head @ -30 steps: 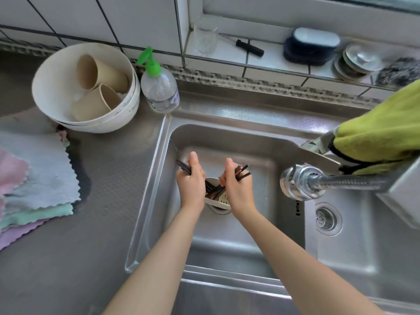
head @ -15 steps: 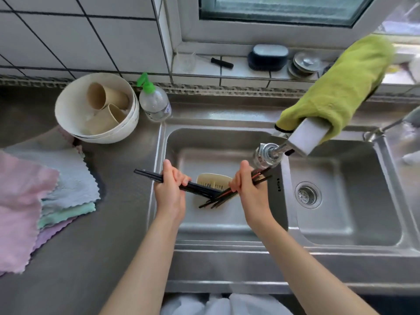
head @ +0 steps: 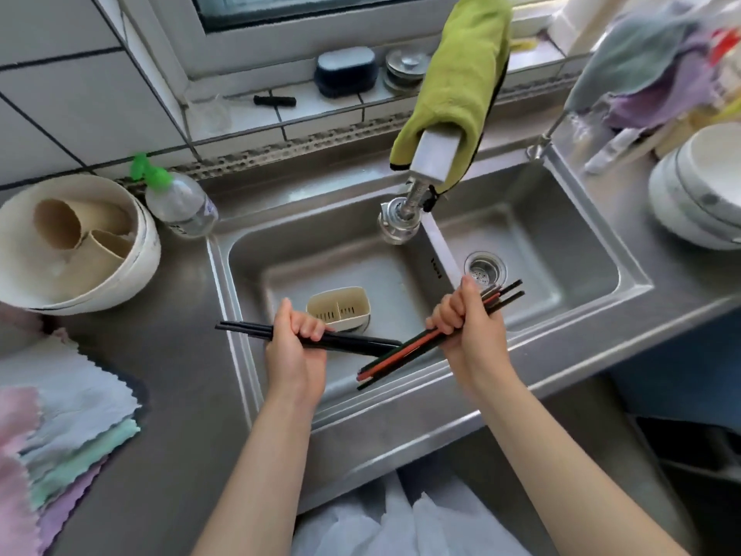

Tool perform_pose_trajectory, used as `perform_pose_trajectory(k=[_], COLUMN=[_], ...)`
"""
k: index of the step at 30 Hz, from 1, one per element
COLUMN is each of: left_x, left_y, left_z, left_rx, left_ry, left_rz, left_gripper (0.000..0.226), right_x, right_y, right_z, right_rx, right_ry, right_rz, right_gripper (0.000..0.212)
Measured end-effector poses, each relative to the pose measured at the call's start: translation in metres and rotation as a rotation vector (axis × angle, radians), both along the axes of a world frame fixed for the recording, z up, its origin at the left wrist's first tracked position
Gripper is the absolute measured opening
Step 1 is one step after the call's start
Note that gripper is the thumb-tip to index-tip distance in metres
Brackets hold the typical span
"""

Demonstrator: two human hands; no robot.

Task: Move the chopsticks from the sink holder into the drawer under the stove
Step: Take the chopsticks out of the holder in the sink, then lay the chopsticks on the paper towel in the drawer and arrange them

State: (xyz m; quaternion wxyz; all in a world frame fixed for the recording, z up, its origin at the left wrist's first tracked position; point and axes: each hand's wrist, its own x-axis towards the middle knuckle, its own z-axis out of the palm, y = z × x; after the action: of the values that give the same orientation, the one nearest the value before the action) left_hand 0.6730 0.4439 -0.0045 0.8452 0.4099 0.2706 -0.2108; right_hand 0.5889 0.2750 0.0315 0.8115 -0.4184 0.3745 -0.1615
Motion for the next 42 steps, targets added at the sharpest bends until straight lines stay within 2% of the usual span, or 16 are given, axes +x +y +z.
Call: perform_pose_trajectory(k=[7,15,20,28,37,42], left_x=[-0.020,-0.063,-0.113,-0.279,-0.461,-0.528], left_y=[-0.039,-0.105,-0.158,-0.244,-0.311,-0.345], left_z=[0.009,0.028,0.038,0.042,0.035,0.034], left_rx=[0.014,0.180,0.177,0.136,0.167,0.114], left_ry=[-0.033,-0.188,-0.250,-0.411,-0.476,-0.493], left_rz=[-0.149,-0.497,-0.678,-0.937,-1.227,-1.315], left_gripper=[0.043,0.044,0.045,0.043,0.046,0.053], right_x=[-0.038,-0.113,-0.181,-0.344,-0.529,-0.601], right_y=[-0.015,-0.051,-0.082,-0.134,-0.172,-0.189], right_z=[0.006,0.024,0.033,0.039,0.026,0.020], right_rx=[-0.034,-0.100,-0.106,-0.140,-0.126,-0.108], right_ry=[-0.024,0.019,-0.021,-0.027,0.034,0.033], right_rz=[-0.139,-0.300,-0.440,-0.698,-0.922,-1.031], right_gripper=[0.050,0.051,0.049,0.051,0.051,0.053])
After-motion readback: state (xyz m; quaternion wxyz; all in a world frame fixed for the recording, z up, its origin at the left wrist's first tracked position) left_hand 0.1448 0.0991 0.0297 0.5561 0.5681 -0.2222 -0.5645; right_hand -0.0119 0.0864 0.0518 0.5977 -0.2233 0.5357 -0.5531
